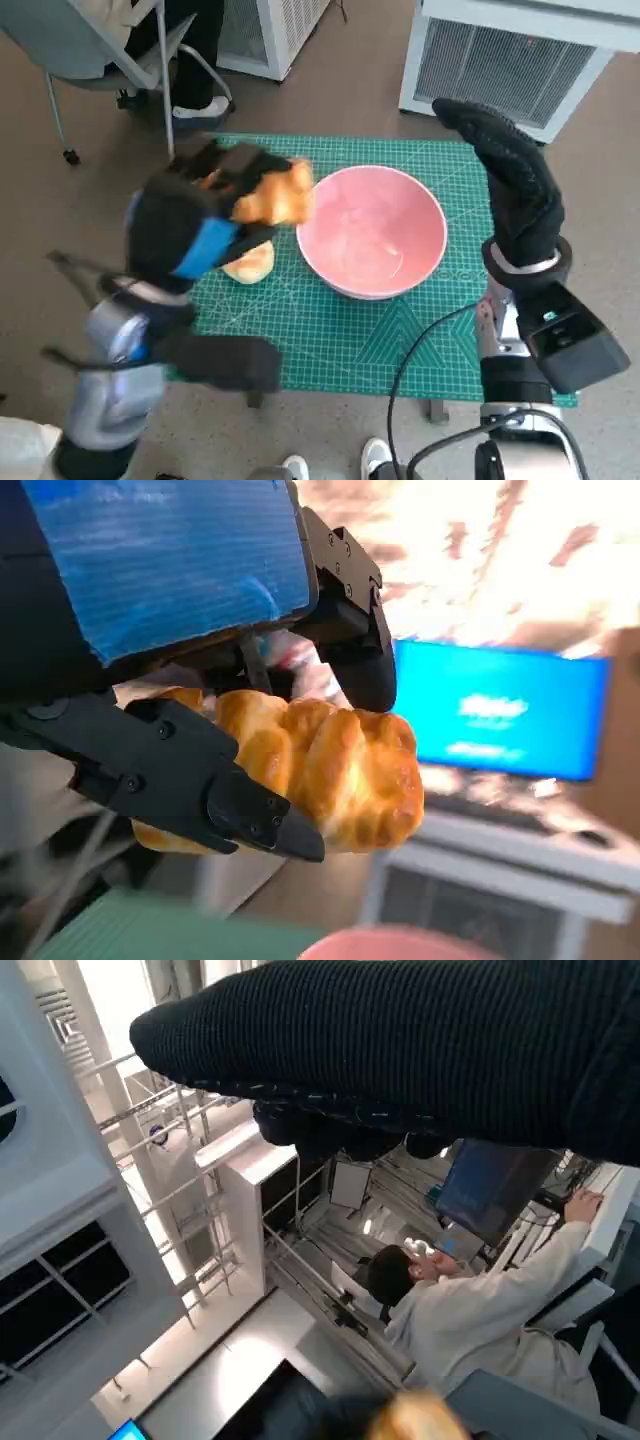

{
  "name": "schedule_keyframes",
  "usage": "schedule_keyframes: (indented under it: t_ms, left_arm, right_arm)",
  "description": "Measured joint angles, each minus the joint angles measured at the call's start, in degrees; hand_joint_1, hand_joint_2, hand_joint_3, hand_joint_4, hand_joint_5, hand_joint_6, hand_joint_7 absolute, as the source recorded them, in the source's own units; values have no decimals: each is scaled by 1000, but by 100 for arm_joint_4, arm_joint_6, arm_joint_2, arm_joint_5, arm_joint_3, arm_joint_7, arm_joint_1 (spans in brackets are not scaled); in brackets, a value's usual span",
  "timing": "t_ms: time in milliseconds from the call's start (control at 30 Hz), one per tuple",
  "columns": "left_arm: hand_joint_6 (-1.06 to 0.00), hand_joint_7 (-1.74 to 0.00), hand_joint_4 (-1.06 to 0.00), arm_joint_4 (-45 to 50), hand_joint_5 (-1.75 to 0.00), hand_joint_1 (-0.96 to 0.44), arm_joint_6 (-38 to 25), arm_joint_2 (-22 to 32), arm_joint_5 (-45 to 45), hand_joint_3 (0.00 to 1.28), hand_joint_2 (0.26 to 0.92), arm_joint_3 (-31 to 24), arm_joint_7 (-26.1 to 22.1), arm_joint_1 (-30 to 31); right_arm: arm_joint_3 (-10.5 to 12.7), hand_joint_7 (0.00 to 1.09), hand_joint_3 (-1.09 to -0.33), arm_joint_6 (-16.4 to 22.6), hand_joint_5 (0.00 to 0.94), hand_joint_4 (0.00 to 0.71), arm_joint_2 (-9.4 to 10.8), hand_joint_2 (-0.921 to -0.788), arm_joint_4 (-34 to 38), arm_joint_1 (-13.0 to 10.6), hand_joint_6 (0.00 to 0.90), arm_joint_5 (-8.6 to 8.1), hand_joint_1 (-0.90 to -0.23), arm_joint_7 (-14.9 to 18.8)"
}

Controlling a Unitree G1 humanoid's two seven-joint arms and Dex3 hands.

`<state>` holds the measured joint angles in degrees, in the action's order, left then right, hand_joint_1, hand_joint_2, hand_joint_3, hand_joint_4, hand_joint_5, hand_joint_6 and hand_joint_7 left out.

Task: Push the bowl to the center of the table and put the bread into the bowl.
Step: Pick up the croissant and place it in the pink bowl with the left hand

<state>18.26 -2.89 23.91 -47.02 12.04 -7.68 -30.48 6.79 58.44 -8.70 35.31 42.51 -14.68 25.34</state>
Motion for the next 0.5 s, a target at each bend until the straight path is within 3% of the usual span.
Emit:
schedule_keyframes:
  t_ms: [200, 300, 367, 500]
  left_arm:
    - [-681, -1062, -818, -1136, -1066, 0, 479, -202, -37, 12, 908, 424, 162, -808]
    - [-716, -1026, -775, -1736, -1130, 1, 656, -292, -33, 22, 903, 603, 211, -1125]
    - [-708, -1055, -719, -2182, -1179, 1, 750, -381, -26, 32, 911, 719, 235, -1323]
    - [-678, -1013, -722, -3107, -1233, 1, 864, -557, -21, 39, 918, 932, 244, -1695]
  right_arm:
    - [-2, 419, -743, -4, 0, 289, -1, -921, -61, -61, 126, -75, -616, 0]
    - [-4, 425, -744, -5, 0, 289, 2, -921, -74, -82, 122, -78, -612, 0]
    - [-3, 430, -744, -5, 0, 288, -3, -921, -89, -98, 119, -78, -607, 0]
    - [-8, 439, -743, -5, 0, 287, 2, -921, -120, -100, 113, -77, -603, -3]
